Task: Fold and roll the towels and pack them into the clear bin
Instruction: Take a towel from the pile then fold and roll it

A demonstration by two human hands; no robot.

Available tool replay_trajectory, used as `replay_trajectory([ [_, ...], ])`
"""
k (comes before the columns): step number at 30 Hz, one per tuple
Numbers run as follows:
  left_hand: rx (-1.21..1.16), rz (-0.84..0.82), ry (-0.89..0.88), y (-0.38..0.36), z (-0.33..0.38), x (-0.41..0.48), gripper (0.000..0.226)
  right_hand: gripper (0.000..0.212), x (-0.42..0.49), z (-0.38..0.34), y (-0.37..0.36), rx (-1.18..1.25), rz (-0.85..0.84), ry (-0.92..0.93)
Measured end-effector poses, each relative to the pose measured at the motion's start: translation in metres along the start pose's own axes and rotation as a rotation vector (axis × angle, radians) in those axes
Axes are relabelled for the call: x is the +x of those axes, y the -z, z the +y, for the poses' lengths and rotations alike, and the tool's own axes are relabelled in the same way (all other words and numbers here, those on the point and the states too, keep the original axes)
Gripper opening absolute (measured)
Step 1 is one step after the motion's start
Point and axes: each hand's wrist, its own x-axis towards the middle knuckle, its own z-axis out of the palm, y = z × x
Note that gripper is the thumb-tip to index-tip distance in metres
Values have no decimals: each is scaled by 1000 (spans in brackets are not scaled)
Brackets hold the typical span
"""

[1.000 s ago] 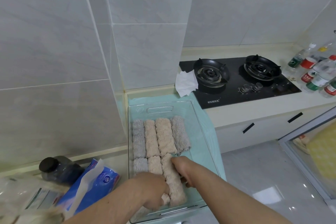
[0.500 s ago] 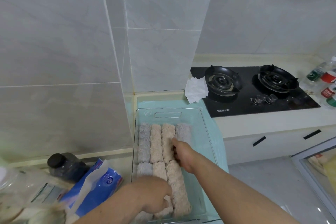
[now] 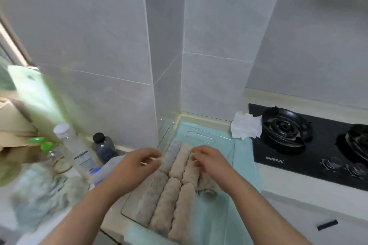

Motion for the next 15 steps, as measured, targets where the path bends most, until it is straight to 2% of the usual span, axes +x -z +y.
replay_trajectory([
  [1, -106, 92, 35, 3, 3, -16, 17, 15, -8, -3, 3, -18, -22, 65],
  [4, -331, 363, 100, 6, 6, -72, 52, 18, -38, -10, 7, -101, -155, 229],
  [6, -364, 491, 121, 3, 11, -113, 61, 23, -59, -15, 2, -128, -256, 294],
  [10, -281, 630, 200, 4, 25, -195, 79, 26, -100, -32, -30, -117, -424, 390],
  [12, -249, 700, 234, 7, 30, -241, 79, 25, -121, -40, -55, -150, -533, 442],
  [15, -227, 811, 289, 7, 31, -320, 62, 25, -163, -50, -101, -192, -722, 493],
])
